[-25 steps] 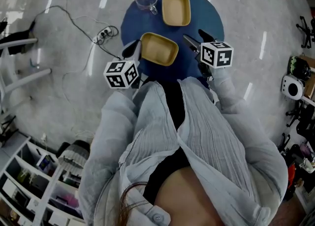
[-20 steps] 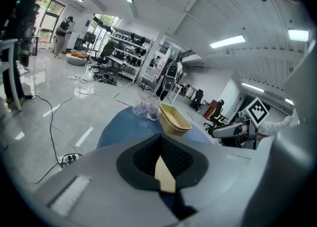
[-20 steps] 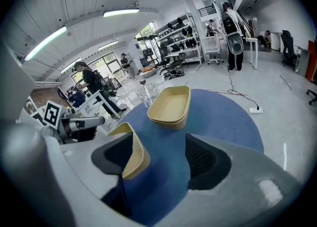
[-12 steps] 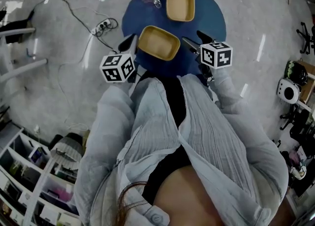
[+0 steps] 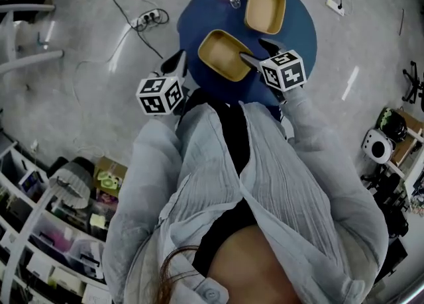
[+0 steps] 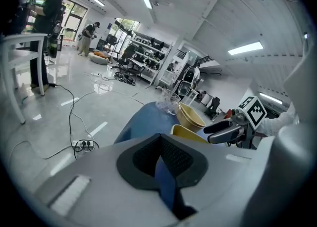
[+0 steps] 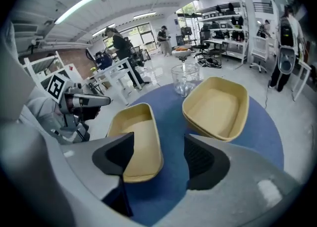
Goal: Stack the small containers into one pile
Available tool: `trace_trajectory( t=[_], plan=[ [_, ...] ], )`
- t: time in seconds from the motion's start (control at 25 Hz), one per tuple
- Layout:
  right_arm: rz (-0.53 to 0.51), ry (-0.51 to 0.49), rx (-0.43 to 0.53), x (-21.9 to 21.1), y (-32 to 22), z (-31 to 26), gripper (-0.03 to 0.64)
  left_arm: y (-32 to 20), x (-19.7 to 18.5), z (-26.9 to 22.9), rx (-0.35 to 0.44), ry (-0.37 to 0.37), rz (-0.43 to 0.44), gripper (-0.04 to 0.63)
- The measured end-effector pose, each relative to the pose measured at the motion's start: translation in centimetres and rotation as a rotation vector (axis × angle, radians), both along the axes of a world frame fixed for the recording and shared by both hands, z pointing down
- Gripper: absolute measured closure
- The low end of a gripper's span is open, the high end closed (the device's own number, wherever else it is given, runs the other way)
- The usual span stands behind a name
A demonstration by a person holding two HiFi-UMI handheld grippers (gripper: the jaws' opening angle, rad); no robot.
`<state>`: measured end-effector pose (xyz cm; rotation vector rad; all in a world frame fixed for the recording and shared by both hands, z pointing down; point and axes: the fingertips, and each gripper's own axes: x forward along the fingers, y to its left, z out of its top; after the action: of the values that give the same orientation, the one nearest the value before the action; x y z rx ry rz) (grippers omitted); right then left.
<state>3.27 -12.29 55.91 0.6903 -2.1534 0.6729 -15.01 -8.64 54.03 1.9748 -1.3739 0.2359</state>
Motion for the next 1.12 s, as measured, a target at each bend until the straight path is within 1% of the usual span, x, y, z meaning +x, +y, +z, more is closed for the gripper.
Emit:
trace_trajectory(
  t=[0.08, 0.2, 0.44, 0.52, 0.6, 0.8, 0.84, 0.88, 1.12],
  plan=[
    [-0.071, 0.033, 0.010, -0.9, -0.1, 0.6, 0.299, 0.6, -0.9, 0.4, -0.011, -0.002, -0.033, 0.583],
    [-0.147, 0.051, 0.011, -2.0, -0.3, 1.1, 0.310, 1.6, -1.9, 0.6, -0.023, -0.001, -0.081, 0.583],
    [-0.215, 0.068, 0.003, -3.3, -1.1, 1.7, 0.340, 2.6, -2.7, 1.3, -0.042, 0.007, -0.124, 0.583],
    [-0.224, 0.083, 0.002, -3.4, -1.3, 2.0, 0.360, 2.7, -2.7, 1.5, -0.046, 0.013, -0.129, 0.583],
    [-0.217, 0.104, 0.009, -3.4, -1.6, 2.4, 0.395, 2.6, -2.6, 1.6, -0.050, 0.017, -0.128, 0.583],
    [-0.239, 0.120, 0.012, -3.6, -1.4, 2.6, 0.559, 2.3, -2.2, 1.5, -0.047, 0.025, -0.117, 0.583],
    [-0.244, 0.122, 0.008, -3.6, -1.2, 2.7, 0.578, 2.2, -2.2, 1.5, -0.047, 0.025, -0.114, 0.583],
    [-0.246, 0.124, 0.005, -3.7, -1.0, 2.7, 0.591, 2.3, -2.1, 1.5, -0.048, 0.025, -0.111, 0.583],
    [-0.241, 0.130, 0.001, -3.9, -0.9, 2.9, 0.595, 2.0, -2.1, 1.7, -0.050, 0.020, -0.094, 0.583]
  ],
)
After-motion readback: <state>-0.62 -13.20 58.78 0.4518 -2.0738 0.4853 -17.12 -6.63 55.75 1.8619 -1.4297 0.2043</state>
